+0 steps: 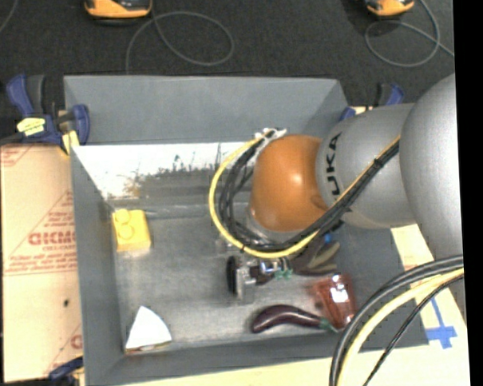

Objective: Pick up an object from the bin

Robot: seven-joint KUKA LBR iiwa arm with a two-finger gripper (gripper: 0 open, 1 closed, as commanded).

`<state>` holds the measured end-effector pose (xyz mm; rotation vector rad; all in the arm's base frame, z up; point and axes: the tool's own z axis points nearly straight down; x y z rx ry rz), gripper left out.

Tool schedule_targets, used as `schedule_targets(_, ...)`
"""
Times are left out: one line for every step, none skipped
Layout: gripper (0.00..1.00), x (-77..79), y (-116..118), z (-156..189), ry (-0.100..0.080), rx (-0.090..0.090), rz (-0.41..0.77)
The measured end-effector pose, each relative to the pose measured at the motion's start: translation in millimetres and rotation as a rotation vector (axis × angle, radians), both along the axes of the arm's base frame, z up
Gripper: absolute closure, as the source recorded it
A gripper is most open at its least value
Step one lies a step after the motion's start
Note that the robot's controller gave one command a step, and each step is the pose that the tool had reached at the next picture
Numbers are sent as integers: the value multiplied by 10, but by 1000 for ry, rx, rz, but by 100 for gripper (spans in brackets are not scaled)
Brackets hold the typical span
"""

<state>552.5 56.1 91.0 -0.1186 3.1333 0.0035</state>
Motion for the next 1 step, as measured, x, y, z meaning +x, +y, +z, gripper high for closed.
schedule_targets(0,135,-366,-119,-2,0,-101)
